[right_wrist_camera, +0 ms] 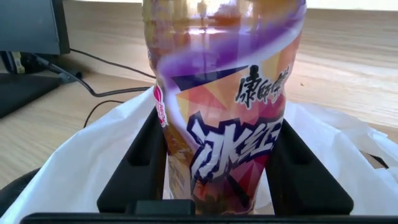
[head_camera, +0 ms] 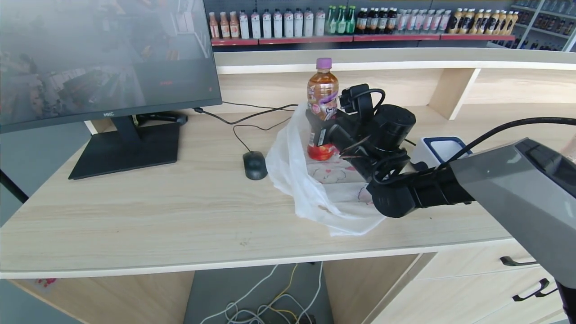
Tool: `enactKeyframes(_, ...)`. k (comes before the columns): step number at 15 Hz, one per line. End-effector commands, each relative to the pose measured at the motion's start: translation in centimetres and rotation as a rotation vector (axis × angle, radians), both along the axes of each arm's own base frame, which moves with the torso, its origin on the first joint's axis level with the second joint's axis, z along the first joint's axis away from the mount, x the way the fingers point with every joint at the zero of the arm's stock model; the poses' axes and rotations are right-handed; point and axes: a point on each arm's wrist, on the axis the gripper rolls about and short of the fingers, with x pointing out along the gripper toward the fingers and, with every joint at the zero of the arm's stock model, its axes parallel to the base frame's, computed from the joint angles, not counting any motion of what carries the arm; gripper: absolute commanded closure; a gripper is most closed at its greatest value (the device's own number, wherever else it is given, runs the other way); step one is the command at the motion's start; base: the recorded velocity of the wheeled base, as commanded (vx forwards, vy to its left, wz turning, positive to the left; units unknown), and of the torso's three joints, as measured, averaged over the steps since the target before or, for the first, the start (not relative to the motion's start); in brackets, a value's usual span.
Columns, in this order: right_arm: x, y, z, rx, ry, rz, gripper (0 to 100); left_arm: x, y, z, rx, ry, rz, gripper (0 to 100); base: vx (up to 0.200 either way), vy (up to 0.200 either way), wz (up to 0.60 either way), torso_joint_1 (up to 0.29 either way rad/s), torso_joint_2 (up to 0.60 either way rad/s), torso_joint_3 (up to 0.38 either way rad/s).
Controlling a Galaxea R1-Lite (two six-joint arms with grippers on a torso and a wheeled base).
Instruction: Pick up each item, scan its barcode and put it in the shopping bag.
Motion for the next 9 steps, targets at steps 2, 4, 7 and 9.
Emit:
enactKeyframes(2,0.1,0.1,-0.4,-0.005,0.009,-0.001,100,0.0,0.0,0.0,0.0,-0.002,0.0,0,0.0,0.0,0.0,0.0,0.0,0.0)
enactKeyframes(4,0.2,0.2,-0.7,-0.007,0.014,-0.001,100,0.0,0.0,0.0,0.0,0.0,0.0,0,0.0,0.0,0.0,0.0,0.0,0.0)
enactKeyframes(7,0.3,0.2,-1.2,-0.013,0.025,-0.001,100,0.0,0.0,0.0,0.0,0.001,0.0,0,0.0,0.0,0.0,0.0,0.0,0.0)
enactKeyframes(9,0.2,0.2,-1.7,-0.021,0.04,-0.001,100,0.0,0.0,0.0,0.0,0.001,0.0,0,0.0,0.0,0.0,0.0,0.0,0.0)
